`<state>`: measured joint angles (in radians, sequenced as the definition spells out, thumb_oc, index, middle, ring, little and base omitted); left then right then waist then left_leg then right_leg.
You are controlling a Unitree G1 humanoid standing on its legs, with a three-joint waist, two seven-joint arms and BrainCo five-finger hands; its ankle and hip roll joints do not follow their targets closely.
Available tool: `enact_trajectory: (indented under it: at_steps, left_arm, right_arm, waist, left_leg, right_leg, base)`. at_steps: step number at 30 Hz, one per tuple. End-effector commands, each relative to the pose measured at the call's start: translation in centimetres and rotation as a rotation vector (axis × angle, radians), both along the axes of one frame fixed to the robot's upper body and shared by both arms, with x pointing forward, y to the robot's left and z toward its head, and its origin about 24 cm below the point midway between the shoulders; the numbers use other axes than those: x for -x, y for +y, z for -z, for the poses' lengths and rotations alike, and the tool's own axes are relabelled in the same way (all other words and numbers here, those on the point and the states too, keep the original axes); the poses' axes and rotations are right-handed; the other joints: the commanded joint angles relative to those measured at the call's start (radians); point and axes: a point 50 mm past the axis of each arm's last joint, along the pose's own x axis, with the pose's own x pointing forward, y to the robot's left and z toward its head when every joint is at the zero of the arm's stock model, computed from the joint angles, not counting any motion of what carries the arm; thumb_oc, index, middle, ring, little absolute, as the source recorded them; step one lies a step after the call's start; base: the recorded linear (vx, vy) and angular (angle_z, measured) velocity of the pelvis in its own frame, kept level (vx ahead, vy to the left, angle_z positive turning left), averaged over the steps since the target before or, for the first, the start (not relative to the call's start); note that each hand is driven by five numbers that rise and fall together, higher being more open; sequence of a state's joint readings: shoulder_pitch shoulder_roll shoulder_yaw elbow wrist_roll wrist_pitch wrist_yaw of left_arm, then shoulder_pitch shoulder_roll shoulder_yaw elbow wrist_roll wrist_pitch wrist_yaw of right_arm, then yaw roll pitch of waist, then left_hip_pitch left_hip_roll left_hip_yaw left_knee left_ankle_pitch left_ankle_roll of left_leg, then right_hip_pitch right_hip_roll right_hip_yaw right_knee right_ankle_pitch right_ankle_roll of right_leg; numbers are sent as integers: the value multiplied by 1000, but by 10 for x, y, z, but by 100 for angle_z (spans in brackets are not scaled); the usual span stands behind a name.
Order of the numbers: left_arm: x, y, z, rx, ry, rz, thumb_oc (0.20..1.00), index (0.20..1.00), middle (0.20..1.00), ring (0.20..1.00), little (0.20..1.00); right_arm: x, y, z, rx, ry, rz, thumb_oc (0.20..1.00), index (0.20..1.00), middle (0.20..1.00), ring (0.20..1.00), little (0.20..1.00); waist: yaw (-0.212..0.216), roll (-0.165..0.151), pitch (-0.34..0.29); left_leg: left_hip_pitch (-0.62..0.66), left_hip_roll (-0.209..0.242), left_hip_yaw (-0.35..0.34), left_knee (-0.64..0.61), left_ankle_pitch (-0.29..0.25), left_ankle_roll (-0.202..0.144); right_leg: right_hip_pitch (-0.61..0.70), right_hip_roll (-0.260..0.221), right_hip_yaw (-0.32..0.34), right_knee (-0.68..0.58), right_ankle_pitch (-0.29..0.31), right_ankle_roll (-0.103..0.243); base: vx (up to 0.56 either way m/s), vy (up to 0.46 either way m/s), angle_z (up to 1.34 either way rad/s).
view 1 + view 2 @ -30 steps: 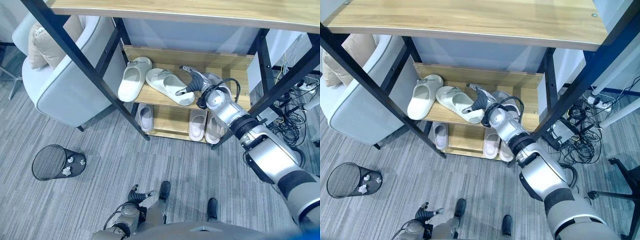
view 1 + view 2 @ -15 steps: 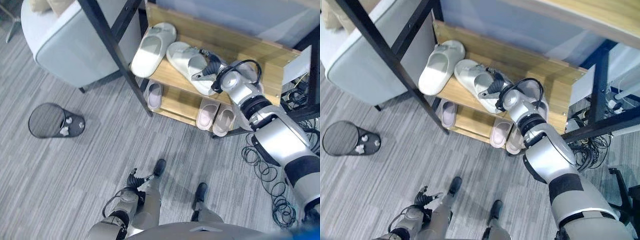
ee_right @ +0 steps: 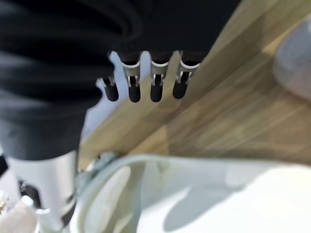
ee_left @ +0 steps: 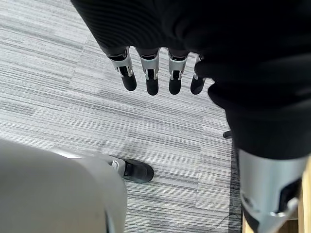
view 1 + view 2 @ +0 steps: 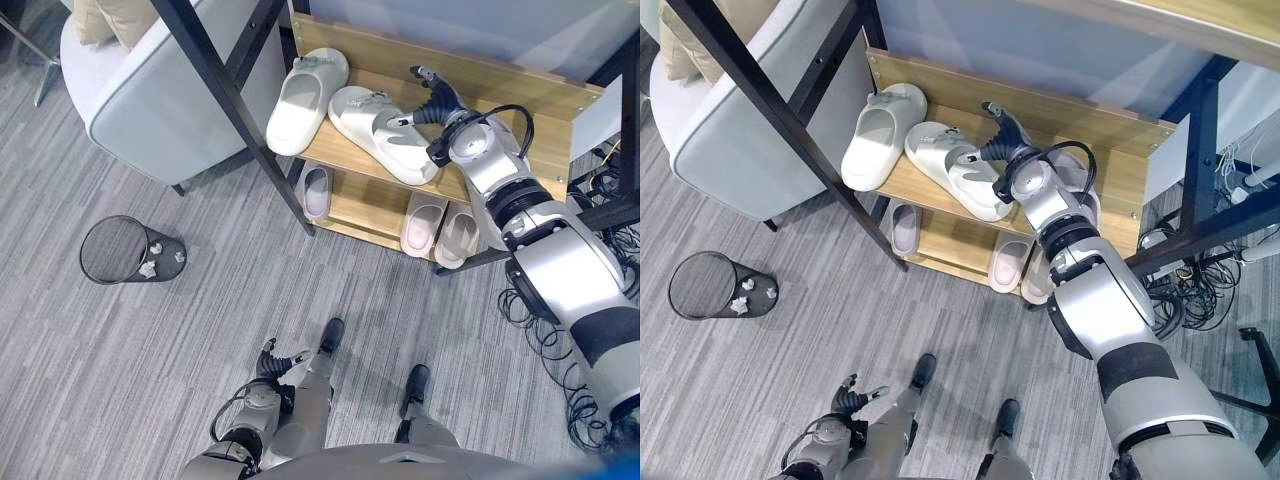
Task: Arrange the slippers neatly on the shoe rack.
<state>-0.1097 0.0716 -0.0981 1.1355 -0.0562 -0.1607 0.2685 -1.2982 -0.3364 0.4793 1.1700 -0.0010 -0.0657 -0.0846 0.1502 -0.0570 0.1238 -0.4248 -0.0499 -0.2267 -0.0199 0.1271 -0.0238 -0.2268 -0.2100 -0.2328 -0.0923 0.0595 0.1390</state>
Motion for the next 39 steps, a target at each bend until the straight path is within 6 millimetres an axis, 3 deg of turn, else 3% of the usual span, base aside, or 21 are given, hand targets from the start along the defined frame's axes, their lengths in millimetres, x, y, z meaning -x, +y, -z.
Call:
enact_trajectory:
  at_steps: [1, 11, 19, 36, 37, 38, 39]
  left_arm:
    - [63, -21, 25, 40, 216, 15, 1000, 1000, 1000, 1000, 1000]
    - [60, -19, 23, 40, 200, 14, 1000, 1000, 1000, 1000, 1000]
    - [63, -17, 20, 39, 169, 31, 1000, 1000, 1000, 1000, 1000]
    - [72, -18, 20, 34, 173, 60, 1000, 1000, 1000, 1000, 1000]
    - [72, -17, 20, 33, 170, 60, 1000, 1000, 1000, 1000, 1000]
    - [72, -16, 19, 30, 168, 60, 1000, 1000, 1000, 1000, 1000]
    - [72, -16, 19, 29, 168, 62, 1000, 1000, 1000, 1000, 1000]
  right_arm:
    - [-1, -16, -28, 29, -72, 37, 1000, 1000, 1000, 1000, 1000]
    - [-3, -21, -30, 67, -39, 71, 1000, 1000, 1000, 1000, 1000]
    - [-2, -44, -40, -19, -48, 136, 1000, 1000, 1000, 1000, 1000]
    - [-1, -49, -46, -65, -90, 149, 1000, 1000, 1000, 1000, 1000]
    - [-1, -48, -47, -64, -91, 146, 909, 909, 909, 909, 909]
    - [-1, -49, -46, -40, -90, 151, 341, 341, 341, 341, 341]
    - [-1, -48, -47, -37, -92, 150, 200, 200, 200, 200, 200]
  waist:
    - [-2, -4, 14]
    - [18, -13, 11]
    - [37, -14, 20]
    - [57, -22, 19]
    - [57, -22, 19]
    - [60, -25, 19]
    - [60, -25, 19]
  left_leg:
    - [111, -6, -14, -67, -15, 20]
    - [71, -7, -25, -67, -7, 16]
    - [18, -20, -34, -57, -2, 11]
    - [-9, -46, -52, -65, 6, 11]
    - [-11, -47, -52, -65, 6, 11]
    - [-13, -48, -52, -65, 6, 10]
    - [-15, -49, -52, -65, 7, 9]
  right_leg:
    - [78, -9, 4, 5, -40, 81]
    - [47, -4, -7, 5, -47, 84]
    - [12, -8, -30, 5, -45, 91]
    - [13, -28, -78, 5, -53, 110]
    - [12, -29, -79, 5, -53, 111]
    - [10, -31, -84, 5, -53, 113]
    - [10, -32, -87, 5, -53, 114]
  base:
    - [-7, 6, -7]
    - [-3, -1, -3]
    - [-1, 5, 4]
    - [19, 18, 5]
    - [15, 8, 7]
    - [11, 6, 8]
    - [19, 6, 10]
